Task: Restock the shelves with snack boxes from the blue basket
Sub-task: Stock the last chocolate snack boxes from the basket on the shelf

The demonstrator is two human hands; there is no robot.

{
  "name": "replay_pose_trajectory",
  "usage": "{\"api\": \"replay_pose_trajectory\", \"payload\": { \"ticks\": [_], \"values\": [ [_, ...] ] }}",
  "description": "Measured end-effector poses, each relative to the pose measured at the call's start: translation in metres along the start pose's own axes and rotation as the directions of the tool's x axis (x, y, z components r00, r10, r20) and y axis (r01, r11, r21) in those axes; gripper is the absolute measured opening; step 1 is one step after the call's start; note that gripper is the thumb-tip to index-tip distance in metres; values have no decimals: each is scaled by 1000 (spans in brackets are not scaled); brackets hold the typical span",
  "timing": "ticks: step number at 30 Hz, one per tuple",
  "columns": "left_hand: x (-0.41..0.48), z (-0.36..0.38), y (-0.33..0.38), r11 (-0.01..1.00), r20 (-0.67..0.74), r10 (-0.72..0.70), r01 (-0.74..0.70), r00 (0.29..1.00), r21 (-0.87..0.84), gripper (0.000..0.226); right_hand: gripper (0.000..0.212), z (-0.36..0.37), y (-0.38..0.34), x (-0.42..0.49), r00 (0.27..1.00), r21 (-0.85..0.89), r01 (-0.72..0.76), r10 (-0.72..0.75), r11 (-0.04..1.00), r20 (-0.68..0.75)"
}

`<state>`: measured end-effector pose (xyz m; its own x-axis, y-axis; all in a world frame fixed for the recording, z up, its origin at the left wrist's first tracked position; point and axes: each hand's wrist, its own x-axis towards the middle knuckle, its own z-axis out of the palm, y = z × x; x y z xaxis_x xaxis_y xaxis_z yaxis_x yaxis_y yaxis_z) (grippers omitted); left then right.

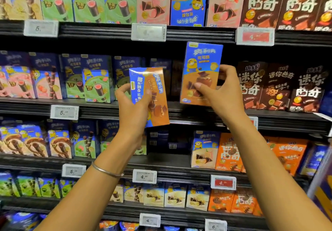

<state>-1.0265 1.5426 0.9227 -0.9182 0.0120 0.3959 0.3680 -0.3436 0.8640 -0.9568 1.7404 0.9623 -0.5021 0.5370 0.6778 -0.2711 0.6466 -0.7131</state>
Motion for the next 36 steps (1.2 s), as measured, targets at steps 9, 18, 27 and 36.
{"api": "replay_pose_trajectory", "payload": {
  "ticks": [9, 18, 27, 36],
  "values": [
    [1, -17, 0, 1000, 1, 20, -20, 1000, 20, 39, 82, 27, 37, 48, 997, -618, -50, 77, 785, 17],
    [2, -30, 10, 1000, -8, 0, 0, 1000, -3, 34, 79, 31, 38, 65, 982, -746, -46, 166, 665, 87],
    [5, -30, 6, 999, -36, -27, 26, 999, -48, 39, 99, 30, 39, 70, 974, -751, -66, 205, 657, 94],
    [6, -25, 0, 996, -40, -33, 30, 999, -86, 39, 110, 32, 20, 73, 994, -804, 64, 32, 591, 102]
  ]
}}
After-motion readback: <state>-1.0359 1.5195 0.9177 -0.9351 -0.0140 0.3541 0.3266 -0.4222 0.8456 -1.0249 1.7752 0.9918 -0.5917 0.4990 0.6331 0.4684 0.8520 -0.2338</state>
